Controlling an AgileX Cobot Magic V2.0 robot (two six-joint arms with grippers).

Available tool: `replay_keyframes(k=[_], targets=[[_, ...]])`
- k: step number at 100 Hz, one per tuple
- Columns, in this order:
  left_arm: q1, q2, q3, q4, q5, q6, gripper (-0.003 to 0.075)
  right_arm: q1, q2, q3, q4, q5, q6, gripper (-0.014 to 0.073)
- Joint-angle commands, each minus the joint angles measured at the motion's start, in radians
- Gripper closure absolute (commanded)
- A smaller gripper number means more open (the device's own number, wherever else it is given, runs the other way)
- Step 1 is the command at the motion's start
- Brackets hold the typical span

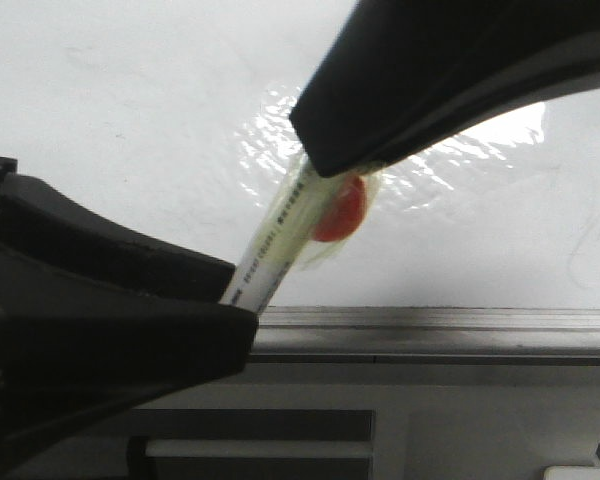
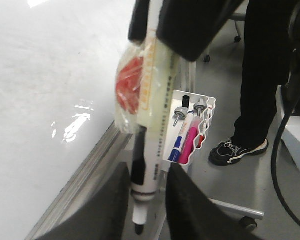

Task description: Write number 9 on whiteboard

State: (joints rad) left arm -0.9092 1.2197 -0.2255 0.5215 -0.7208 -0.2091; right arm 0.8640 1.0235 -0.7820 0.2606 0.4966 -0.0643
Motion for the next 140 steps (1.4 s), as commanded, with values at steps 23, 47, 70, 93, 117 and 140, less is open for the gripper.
replay_keyframes(k=[23,47,70,93,117,140], targets=[[-0.006,-0.093,0.009,-0.249,-0.076,-0.045,0.0386,-0.010,-0.078,-0.032,-0.106,-0.072,-0.013,0.0650],[-0.006,-0.279,0.042,-0.395,-0.011,-0.026,0.0386,-0.145,-0.168,-0.048,-0.144,-0.067,0.012,0.0650],[-0.006,-0.329,0.042,-0.399,0.012,-0.015,0.0386,-0.300,-0.145,-0.147,-0.144,-0.051,0.012,0.0650],[-0.006,-0.321,0.042,-0.399,0.012,-0.015,0.0386,-0.337,-0.053,-0.230,-0.144,-0.046,0.012,0.0650],[-0.006,-0.321,0.042,-0.399,0.012,-0.015,0.0386,-0.337,0.112,-0.294,-0.130,-0.094,0.012,0.0650],[-0.006,-0.321,0.042,-0.399,0.012,-0.015,0.0386,-0.251,0.178,-0.266,-0.125,-0.026,-0.003,0.0654]])
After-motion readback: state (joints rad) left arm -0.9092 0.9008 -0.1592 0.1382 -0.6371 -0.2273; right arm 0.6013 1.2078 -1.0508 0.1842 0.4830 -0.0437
